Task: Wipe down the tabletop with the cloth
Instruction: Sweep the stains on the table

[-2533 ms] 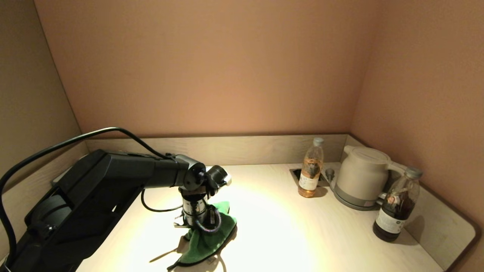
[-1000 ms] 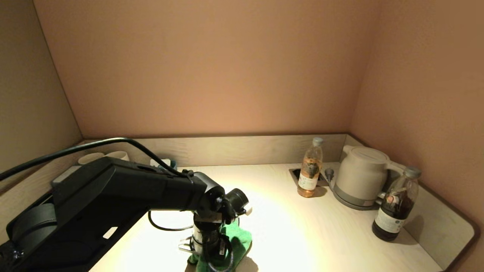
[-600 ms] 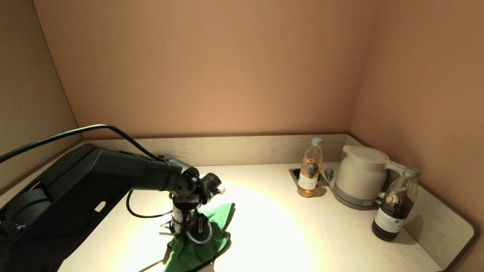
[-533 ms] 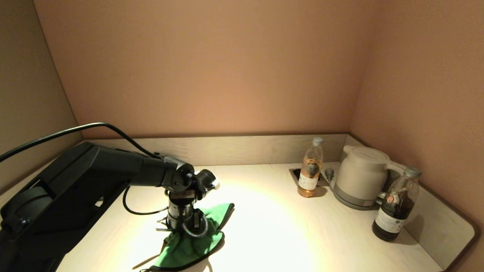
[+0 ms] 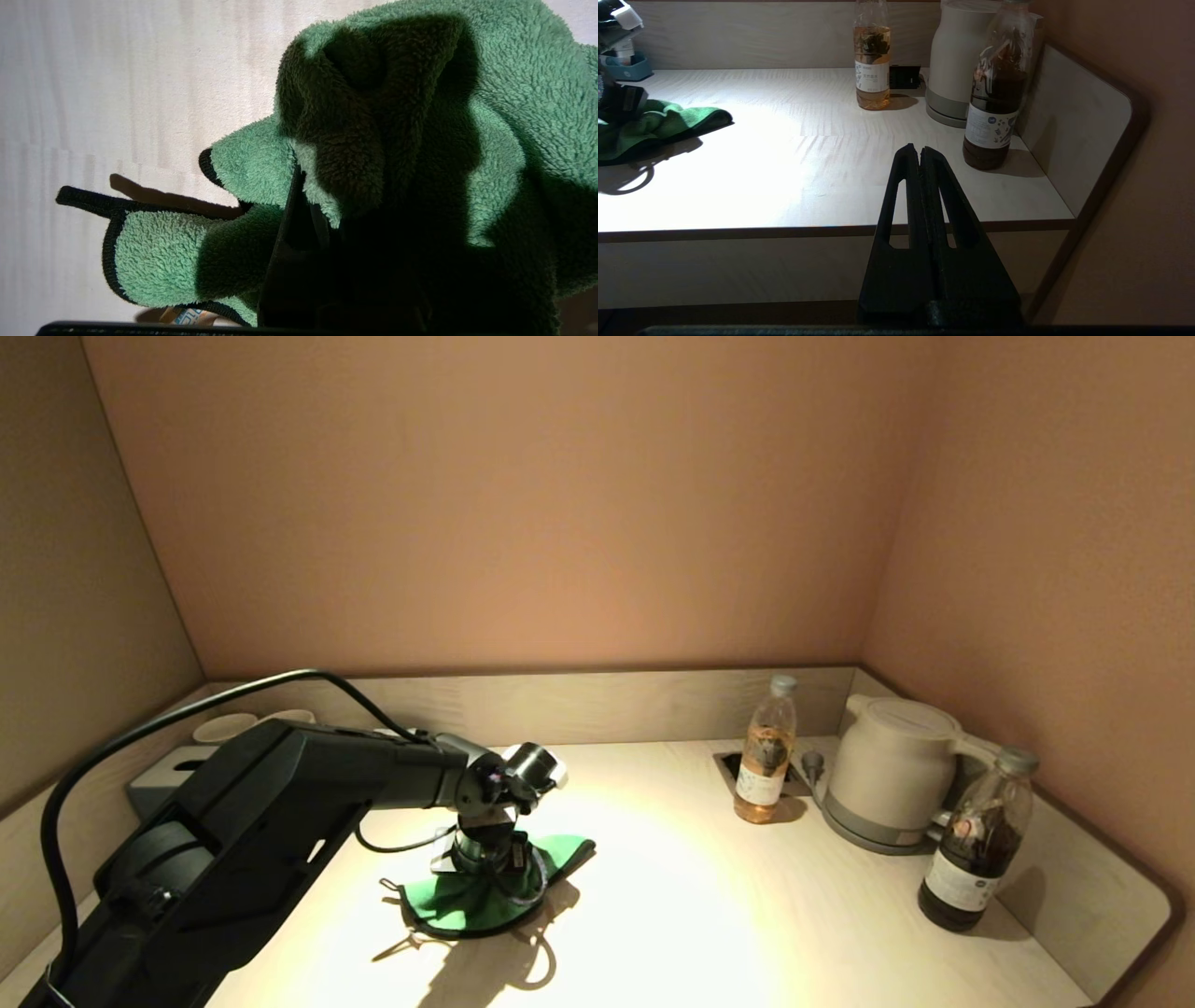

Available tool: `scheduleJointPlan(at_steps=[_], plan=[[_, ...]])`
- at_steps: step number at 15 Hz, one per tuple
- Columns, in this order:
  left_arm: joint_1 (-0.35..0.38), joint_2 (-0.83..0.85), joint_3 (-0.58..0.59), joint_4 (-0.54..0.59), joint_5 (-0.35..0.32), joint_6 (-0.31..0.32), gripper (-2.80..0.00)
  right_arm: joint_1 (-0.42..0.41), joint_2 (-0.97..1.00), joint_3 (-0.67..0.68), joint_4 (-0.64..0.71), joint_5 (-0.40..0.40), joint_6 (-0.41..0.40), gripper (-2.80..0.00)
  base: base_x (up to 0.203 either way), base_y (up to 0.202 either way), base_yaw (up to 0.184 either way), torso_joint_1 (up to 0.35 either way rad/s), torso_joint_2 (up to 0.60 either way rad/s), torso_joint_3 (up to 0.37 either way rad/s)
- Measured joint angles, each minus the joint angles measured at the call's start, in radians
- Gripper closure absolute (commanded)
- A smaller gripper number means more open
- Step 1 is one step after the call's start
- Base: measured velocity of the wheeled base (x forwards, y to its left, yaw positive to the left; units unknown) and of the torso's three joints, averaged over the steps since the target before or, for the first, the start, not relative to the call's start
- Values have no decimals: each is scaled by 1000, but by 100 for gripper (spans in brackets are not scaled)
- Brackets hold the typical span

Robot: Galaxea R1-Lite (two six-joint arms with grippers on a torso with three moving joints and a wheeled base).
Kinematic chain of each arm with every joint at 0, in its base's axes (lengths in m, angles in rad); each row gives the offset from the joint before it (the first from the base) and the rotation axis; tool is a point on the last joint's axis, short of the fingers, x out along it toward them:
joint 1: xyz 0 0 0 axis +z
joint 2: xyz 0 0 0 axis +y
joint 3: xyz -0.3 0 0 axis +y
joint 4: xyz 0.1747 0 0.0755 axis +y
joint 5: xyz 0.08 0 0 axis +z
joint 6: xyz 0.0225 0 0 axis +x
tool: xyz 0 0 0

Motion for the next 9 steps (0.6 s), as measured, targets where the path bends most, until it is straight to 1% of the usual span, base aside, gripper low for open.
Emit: scheduleJointPlan(at_steps=[2, 3, 5, 7, 9], plan=[[-35, 8, -1, -56, 0, 40, 0, -1, 0, 0, 0, 0, 0, 0, 0, 0, 0, 0, 0, 0], [-68, 10, -1, -83, -3, 54, 0, -1, 0, 0, 0, 0, 0, 0, 0, 0, 0, 0, 0, 0], [-118, 10, -1, -96, -13, 59, 0, 0, 0, 0, -1, 0, 0, 0, 0, 0, 0, 0, 0, 0], [-146, 8, -1, -93, -16, 59, 0, 0, 0, 0, -1, 0, 0, 0, 0, 0, 0, 0, 0, 0], [-221, -8, 6, -82, -23, 54, 0, -1, 0, 0, 0, 0, 0, 0, 0, 0, 0, 0, 0, 0]])
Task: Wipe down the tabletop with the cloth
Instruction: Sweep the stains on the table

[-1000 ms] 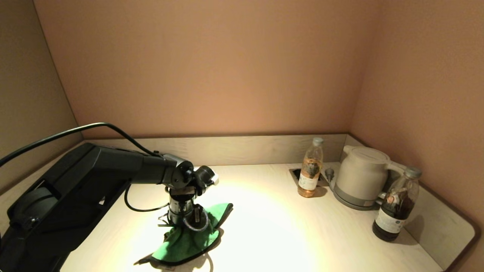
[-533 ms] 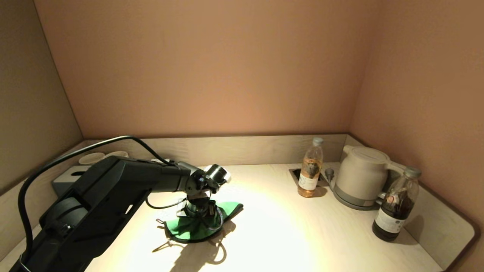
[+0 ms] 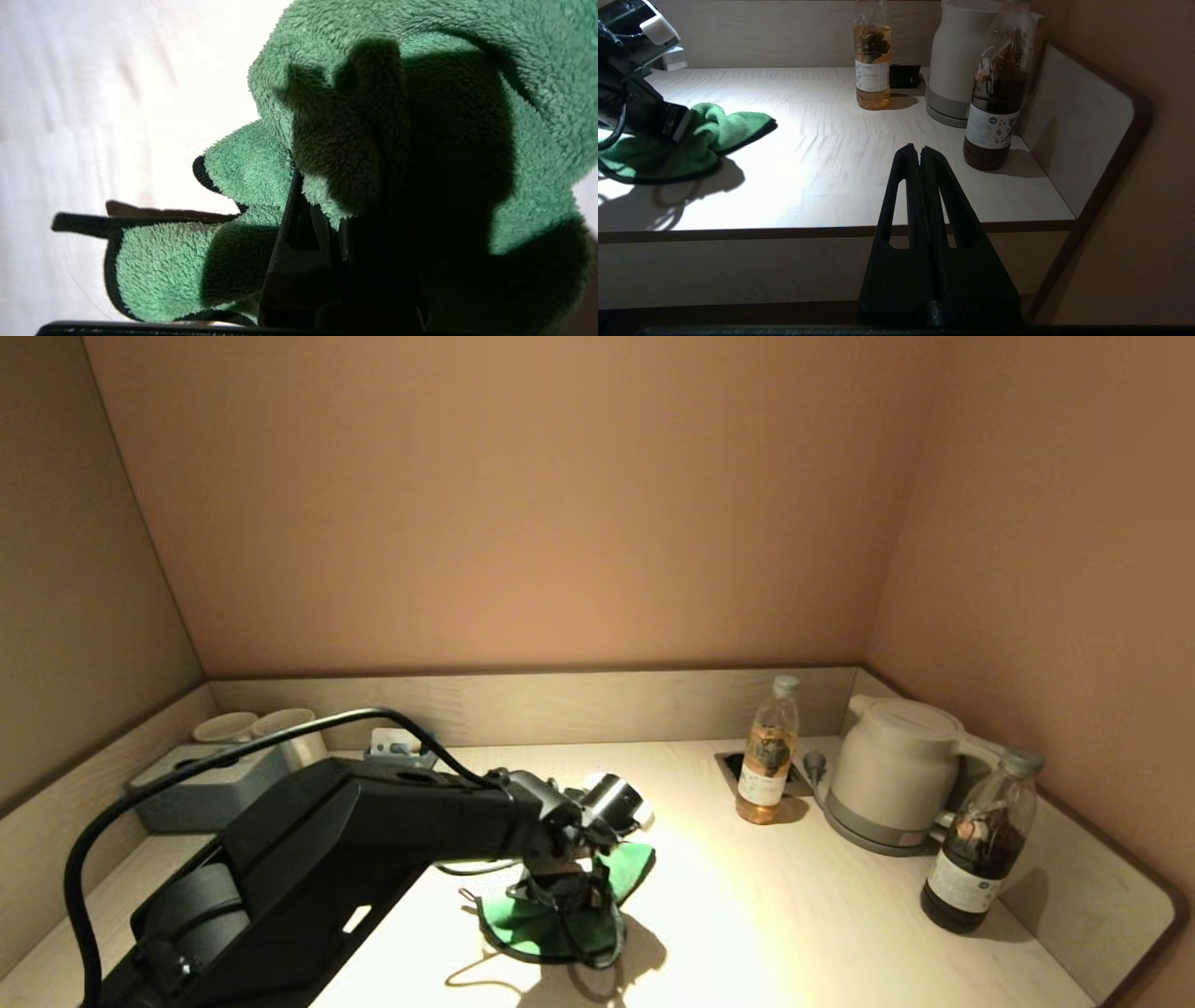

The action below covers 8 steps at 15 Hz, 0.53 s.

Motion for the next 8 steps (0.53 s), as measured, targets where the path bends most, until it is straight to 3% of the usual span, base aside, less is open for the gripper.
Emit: scheduleJointPlan(at_steps=[4, 8], plan=[[-82, -56, 14, 102, -20, -57, 0, 0, 0, 0, 0, 0, 0, 0, 0, 0, 0, 0, 0, 0], [-103, -117, 32, 192, -55, -104, 0, 0, 0, 0, 0, 0, 0, 0, 0, 0, 0, 0, 0, 0]])
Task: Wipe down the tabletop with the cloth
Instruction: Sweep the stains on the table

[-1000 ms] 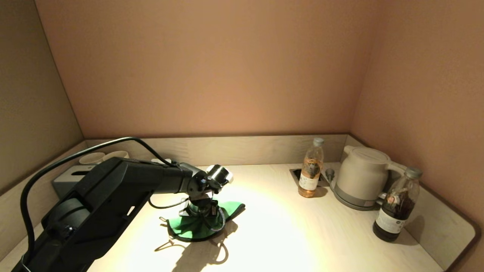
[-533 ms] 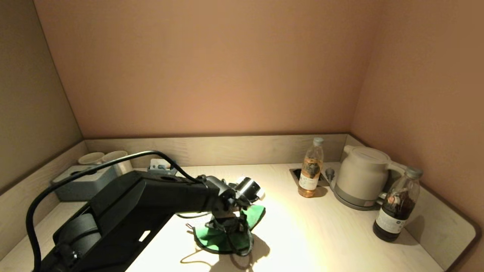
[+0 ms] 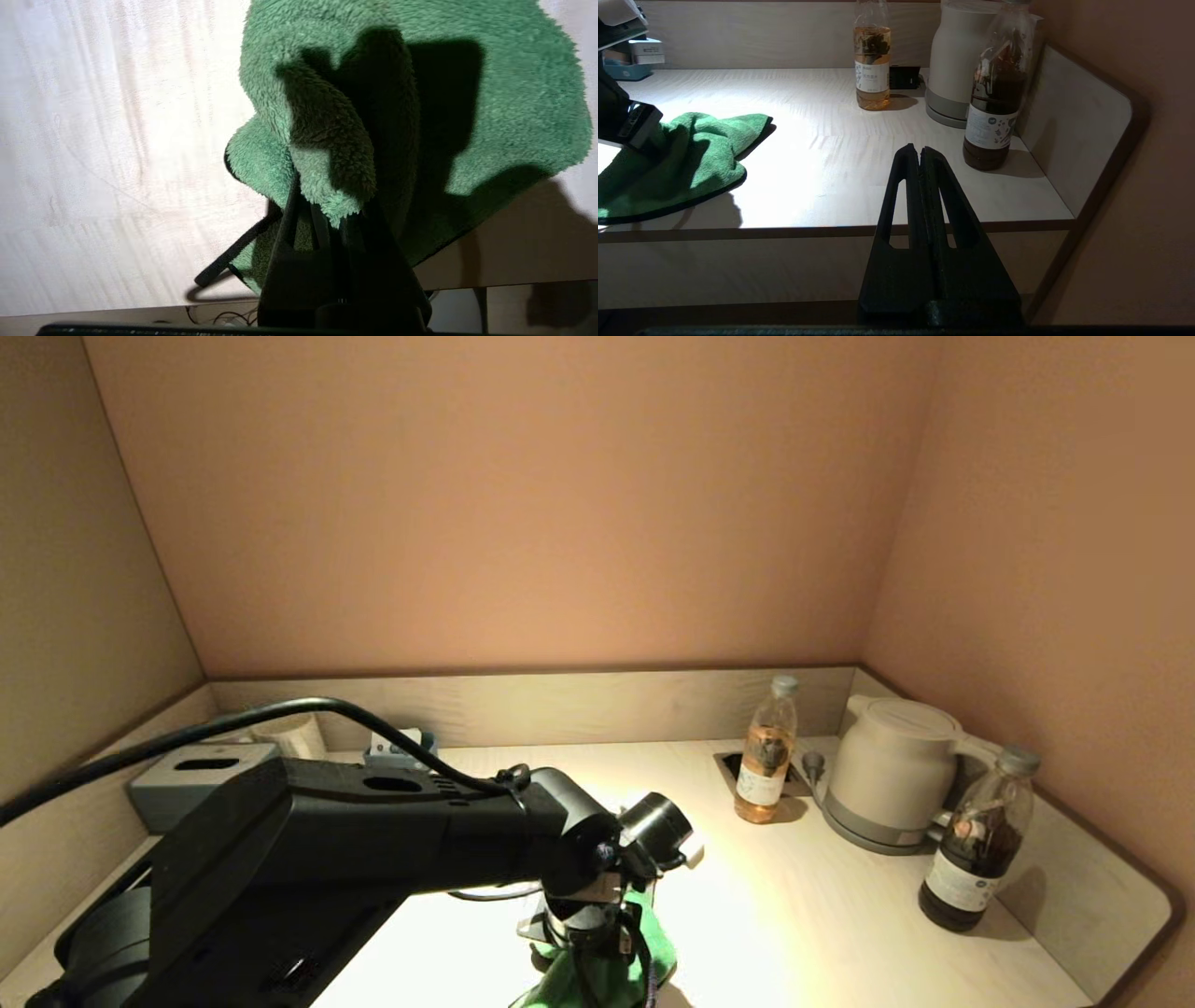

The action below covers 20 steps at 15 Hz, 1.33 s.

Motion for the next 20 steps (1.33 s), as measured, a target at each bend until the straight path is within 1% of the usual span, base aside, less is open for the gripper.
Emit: scheduleJointPlan(at_steps=[2, 3, 5, 7, 8, 11, 13, 17, 20], plan=[[21, -18, 48, 52, 9, -34, 0, 1, 0, 0, 0, 0, 0, 0, 0, 0, 0, 0, 0, 0], [46, -27, 81, 68, 12, -49, 0, 1, 0, 0, 0, 0, 0, 0, 0, 0, 0, 0, 0, 0], [121, -44, 164, 79, 30, -65, 0, 1, 0, 0, 0, -1, 0, 0, 0, 0, 0, 0, 0, 0], [210, -51, 225, 78, 73, -67, 0, 1, 0, 0, 0, 0, 0, 0, 0, 0, 0, 0, 0, 0], [250, -52, 247, 77, 83, -68, 0, 1, 0, 0, 1, 0, 0, 0, 0, 0, 0, 0, 0, 0], [359, -57, 280, 76, 101, -68, 0, 1, 0, 0, 0, 0, 0, 0, 0, 0, 0, 0, 0, 0], [414, -79, 293, 75, 114, -69, 0, 0, 0, 0, 0, 0, 0, 0, 0, 0, 0, 0, 0, 0], [457, -170, 292, 73, 116, -70, 0, 1, 0, 0, 0, 0, 0, 0, 0, 0, 0, 0, 0, 0], [463, -275, 282, 73, 115, -64, 0, 1, 0, 0, 0, 0, 0, 0, 0, 0, 0, 0, 0, 0]])
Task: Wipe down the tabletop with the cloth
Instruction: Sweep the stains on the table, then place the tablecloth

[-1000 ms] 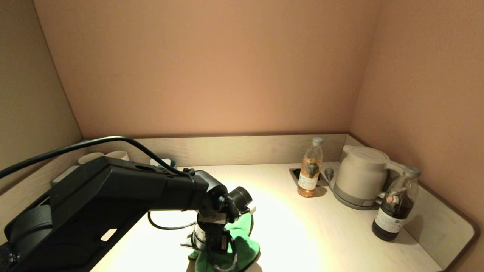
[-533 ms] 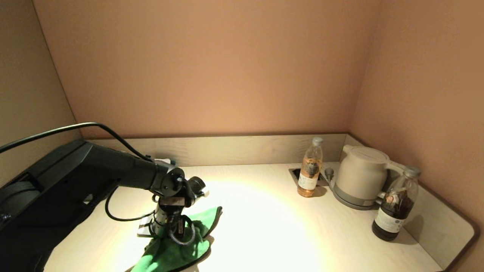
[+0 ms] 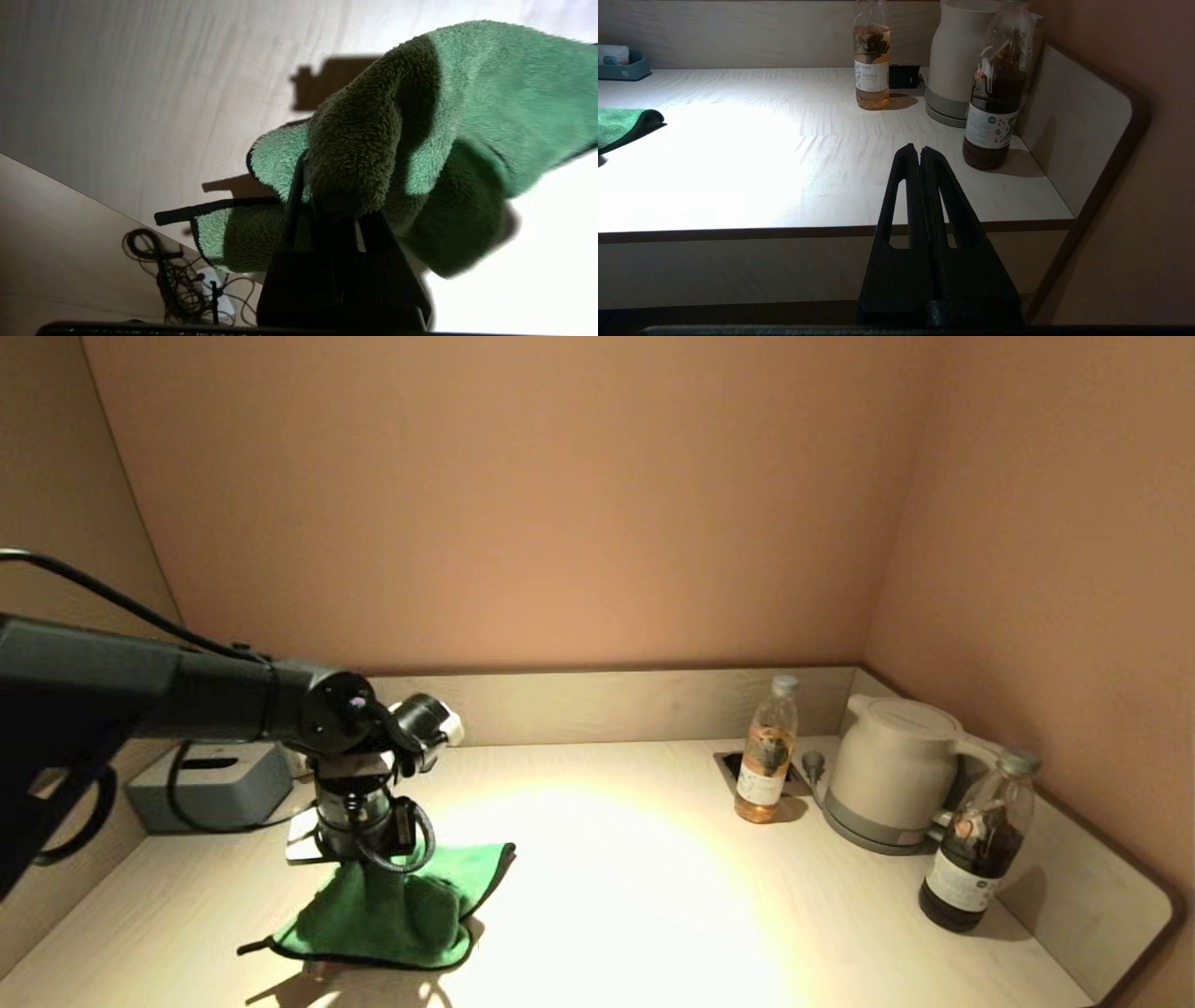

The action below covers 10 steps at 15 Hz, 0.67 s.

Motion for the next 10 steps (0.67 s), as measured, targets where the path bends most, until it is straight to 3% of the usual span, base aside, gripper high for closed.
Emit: scheduleJointPlan(at_steps=[6, 10], plan=[[-5, -296, -15, 1, -29, 92, 0, 0, 0, 0, 0, 0, 0, 0, 0, 0, 0, 0, 0, 0], [-37, -368, -34, 0, -149, 92, 0, 0, 0, 0, 0, 0, 0, 0, 0, 0, 0, 0, 0, 0]])
